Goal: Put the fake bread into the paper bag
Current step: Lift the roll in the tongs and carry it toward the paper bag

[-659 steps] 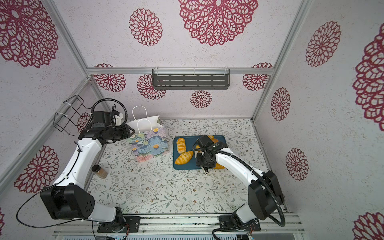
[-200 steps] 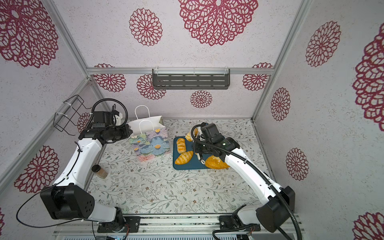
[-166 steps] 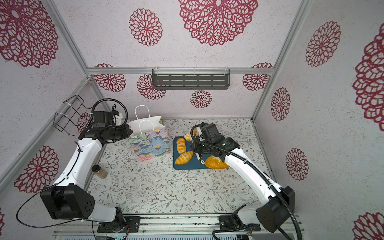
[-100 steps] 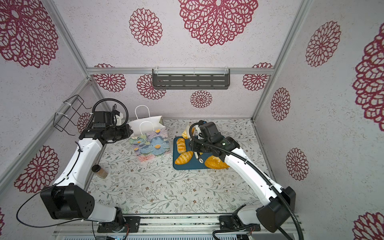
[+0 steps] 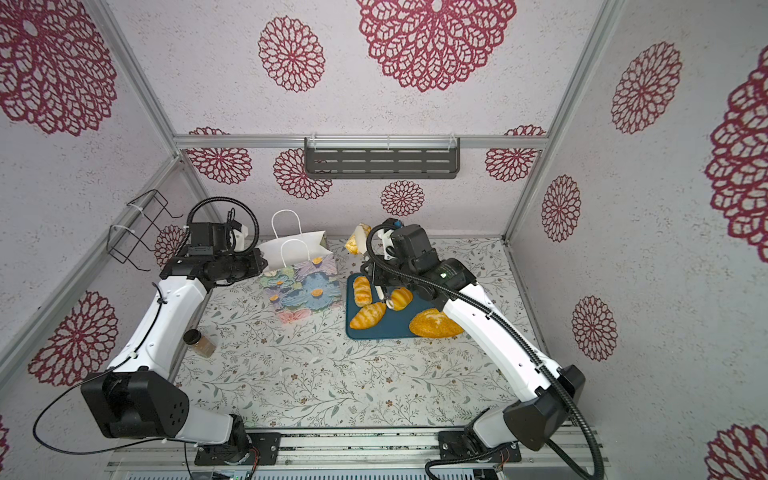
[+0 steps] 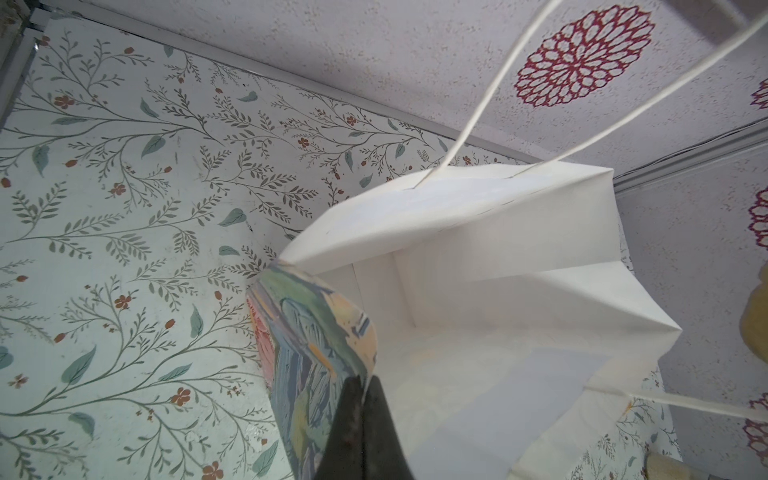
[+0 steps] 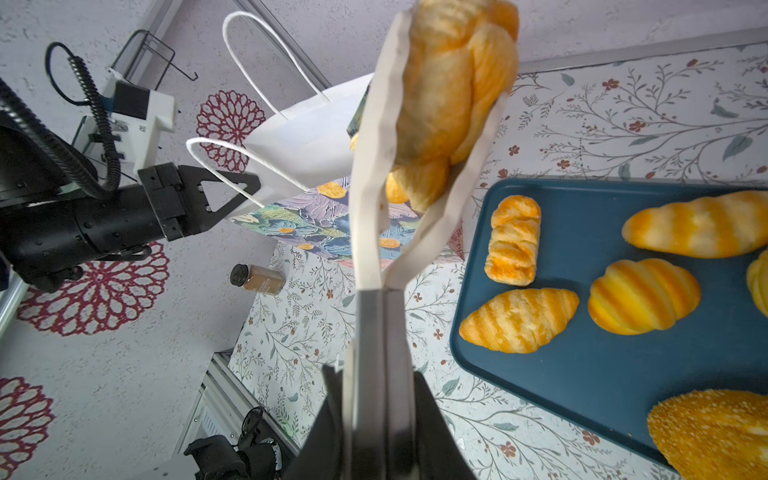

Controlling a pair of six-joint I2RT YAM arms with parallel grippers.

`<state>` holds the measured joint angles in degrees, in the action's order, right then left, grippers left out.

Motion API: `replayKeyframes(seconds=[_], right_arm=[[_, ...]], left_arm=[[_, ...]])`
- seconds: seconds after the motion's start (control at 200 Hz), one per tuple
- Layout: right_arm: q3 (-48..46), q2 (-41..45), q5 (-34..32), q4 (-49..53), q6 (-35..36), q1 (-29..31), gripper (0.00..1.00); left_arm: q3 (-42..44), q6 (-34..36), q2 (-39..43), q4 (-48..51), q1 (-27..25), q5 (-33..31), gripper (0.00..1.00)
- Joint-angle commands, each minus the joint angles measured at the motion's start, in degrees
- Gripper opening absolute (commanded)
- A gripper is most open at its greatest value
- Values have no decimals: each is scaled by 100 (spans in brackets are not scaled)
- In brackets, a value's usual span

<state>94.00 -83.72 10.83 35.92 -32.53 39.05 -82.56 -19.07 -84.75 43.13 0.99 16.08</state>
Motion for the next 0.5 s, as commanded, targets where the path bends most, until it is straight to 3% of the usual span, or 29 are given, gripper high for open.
replayKeyframes(seconds=[0.0, 0.495], right_arm=[[582, -122, 77, -243, 214, 115, 0], [1995, -1173, 127, -167, 442, 685, 0]], left_arm=[[88, 97, 117, -8, -70, -13, 0], [83, 94, 117, 2, -91, -87, 0]])
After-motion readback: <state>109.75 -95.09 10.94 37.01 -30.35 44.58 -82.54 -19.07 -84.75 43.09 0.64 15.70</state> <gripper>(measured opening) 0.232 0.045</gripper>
